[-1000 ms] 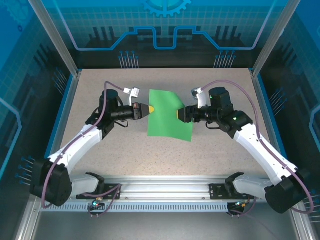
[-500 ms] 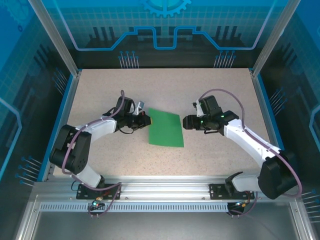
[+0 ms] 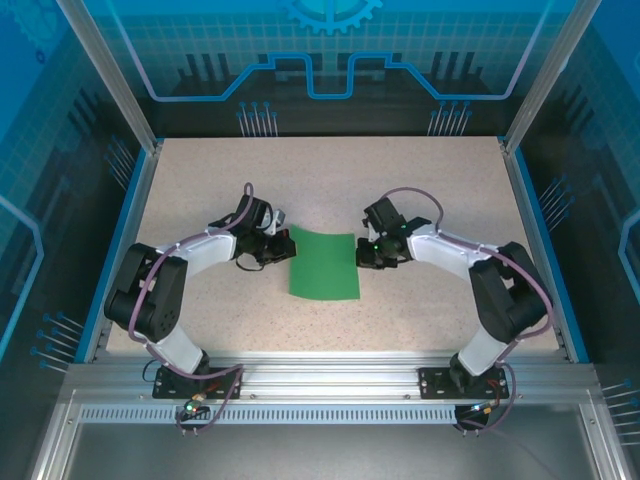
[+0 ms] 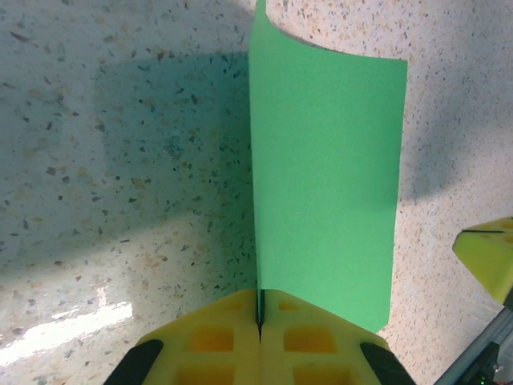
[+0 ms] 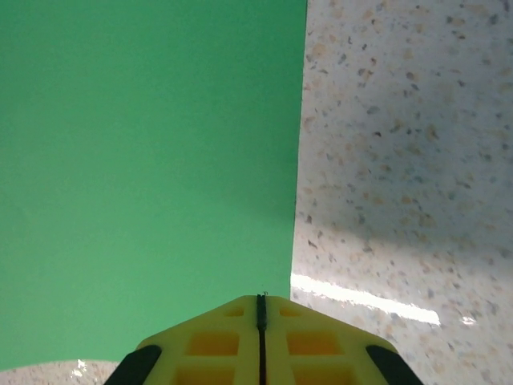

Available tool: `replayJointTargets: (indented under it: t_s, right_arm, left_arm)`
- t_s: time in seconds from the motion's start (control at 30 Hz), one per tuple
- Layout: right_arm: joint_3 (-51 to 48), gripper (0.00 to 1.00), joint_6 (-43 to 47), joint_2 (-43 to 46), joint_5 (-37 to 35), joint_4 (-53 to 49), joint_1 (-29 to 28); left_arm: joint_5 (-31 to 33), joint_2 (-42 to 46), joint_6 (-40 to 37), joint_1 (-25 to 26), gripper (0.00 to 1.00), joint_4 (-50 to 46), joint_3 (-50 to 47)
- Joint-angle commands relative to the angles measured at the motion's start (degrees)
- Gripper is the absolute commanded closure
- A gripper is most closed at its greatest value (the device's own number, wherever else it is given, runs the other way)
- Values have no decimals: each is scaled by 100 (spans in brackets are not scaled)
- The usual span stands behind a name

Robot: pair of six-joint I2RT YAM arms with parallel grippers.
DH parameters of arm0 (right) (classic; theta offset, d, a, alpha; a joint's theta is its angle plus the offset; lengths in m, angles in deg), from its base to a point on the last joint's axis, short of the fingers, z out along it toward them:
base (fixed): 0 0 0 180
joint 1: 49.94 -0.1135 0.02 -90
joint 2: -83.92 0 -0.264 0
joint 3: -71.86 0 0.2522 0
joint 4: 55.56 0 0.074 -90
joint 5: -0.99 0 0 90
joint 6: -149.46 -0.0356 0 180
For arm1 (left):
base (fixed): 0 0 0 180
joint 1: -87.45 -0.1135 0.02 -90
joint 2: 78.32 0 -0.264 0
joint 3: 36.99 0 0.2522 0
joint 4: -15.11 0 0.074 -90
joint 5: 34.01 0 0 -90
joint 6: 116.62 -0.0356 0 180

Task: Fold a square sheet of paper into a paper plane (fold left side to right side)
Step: Place a square sheet of paper at the center of the table, then first fold in half a square sheet of paper at the center of the table.

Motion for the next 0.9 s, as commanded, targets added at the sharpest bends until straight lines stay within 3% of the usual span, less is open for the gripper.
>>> replayJointTargets:
  t_s: [0.0, 0.27, 0.47, 0.87]
  right_arm:
    - [319, 93, -123, -296, -70, 91, -98]
    - [787, 93, -185, -950, -206, -122, -222]
    - [865, 93, -280, -1226, -368, -329, -320]
    - [620, 93, -368, -1265, -420, -377, -364]
  left_arm:
    - [105, 102, -169, 32, 100, -315, 182]
    - [-56, 103, -146, 32, 100, -329, 242]
    - [-412, 129, 74, 32, 93, -159, 259]
    - [-1135, -154, 732, 324, 58, 600, 364]
